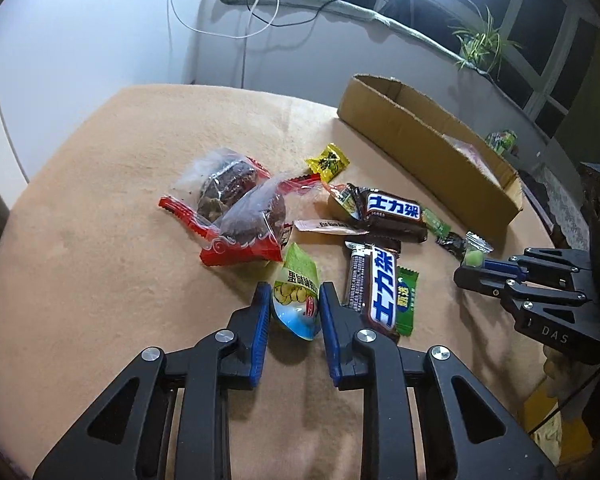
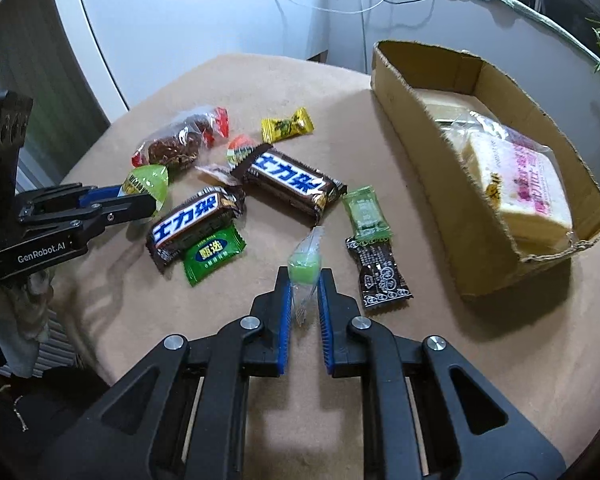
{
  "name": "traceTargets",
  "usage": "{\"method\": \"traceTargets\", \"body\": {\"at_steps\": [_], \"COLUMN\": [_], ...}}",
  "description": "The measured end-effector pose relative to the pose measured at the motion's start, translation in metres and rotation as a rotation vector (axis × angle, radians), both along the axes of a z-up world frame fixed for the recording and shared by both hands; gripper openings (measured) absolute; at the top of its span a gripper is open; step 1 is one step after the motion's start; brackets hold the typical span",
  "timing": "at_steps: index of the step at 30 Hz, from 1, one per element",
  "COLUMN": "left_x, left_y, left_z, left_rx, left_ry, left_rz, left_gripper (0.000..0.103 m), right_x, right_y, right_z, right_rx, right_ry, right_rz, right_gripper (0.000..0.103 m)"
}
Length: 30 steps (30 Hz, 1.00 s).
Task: Organize snacks
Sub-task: 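Grasp the clear-wrapped green candy with the right tool, then carry the green candy into the box and open the right tool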
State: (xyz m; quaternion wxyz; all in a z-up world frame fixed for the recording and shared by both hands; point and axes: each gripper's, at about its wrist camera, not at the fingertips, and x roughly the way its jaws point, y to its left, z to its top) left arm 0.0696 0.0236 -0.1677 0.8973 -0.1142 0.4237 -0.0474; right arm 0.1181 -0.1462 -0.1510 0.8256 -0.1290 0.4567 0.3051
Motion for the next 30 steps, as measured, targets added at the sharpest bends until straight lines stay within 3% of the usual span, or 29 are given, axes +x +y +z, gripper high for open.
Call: {"method": "traceTargets", "body": {"at_steps": [18,30], "left_x": [-0.018,0.018], "left_y": [-0.011,-0.035], "left_z": [0.051,0.084], "left_rx": [-0.064,-0.098], "left_ry": [-0.122,-0.184], "left_rz": [-0.039,-0.085], "left_gripper": [0.023,0.023], "right_x": [-0.010,0.015], "right_y": [-0.039,-0.065], "right_z": [0.061,0.103], "right_rx": [0.088,0.121], "right_ry": [-0.080,-0.128], "right_rz": [-0.090,-0.151], "right_gripper": [0.013,0.013]}}
